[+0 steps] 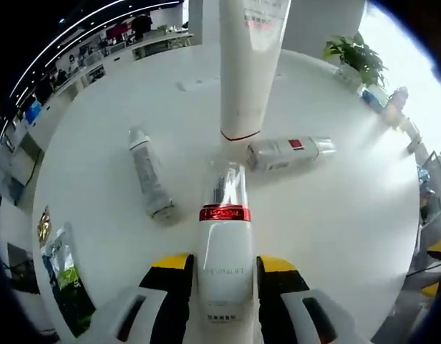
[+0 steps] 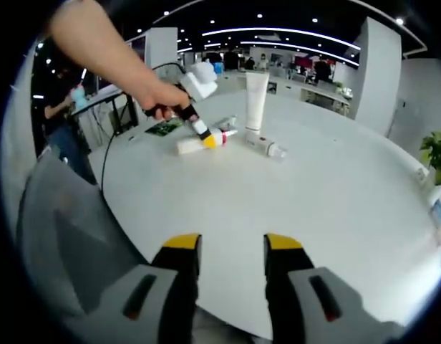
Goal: Arrange the skincare products in the storage area until every visible bottle or jar stands upright without overlapping.
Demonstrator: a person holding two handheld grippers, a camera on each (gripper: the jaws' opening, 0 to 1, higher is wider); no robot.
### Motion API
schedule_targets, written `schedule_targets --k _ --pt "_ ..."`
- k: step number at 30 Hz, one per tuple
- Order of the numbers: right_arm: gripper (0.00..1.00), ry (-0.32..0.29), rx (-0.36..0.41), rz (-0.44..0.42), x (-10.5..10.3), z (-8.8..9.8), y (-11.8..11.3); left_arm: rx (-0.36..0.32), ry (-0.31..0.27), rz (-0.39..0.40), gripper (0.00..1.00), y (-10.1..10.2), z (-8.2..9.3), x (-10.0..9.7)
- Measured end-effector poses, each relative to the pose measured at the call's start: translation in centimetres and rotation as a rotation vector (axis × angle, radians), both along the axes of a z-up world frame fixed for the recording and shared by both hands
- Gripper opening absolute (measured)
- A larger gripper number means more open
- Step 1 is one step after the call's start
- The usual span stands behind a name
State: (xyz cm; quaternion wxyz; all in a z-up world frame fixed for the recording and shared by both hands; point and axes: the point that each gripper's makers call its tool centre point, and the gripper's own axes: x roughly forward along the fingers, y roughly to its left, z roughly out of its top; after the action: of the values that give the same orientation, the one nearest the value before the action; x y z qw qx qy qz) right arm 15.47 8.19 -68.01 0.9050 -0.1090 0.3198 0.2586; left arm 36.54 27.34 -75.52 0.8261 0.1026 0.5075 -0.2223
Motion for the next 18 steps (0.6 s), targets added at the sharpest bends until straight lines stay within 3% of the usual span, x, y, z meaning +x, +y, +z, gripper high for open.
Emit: schedule_targets --k 7,11,18 --pt "0.36 0.005 -0.005 -0.001 -0.04 -0.12 -0.06 0.028 -0.02 -0.019 0.33 0.28 -0.09 0.48" --pt "0.36 0.01 -0.008 0.0 -0.09 -0.22 -0.04 0.006 -0.035 -0.017 0.31 0.44 0.01 0.51" --pt "0.36 0.015 -0.01 -0.001 -0.12 -0.32 -0.05 -0.043 -0.007 -0.01 0.3 0.53 0.17 0.36"
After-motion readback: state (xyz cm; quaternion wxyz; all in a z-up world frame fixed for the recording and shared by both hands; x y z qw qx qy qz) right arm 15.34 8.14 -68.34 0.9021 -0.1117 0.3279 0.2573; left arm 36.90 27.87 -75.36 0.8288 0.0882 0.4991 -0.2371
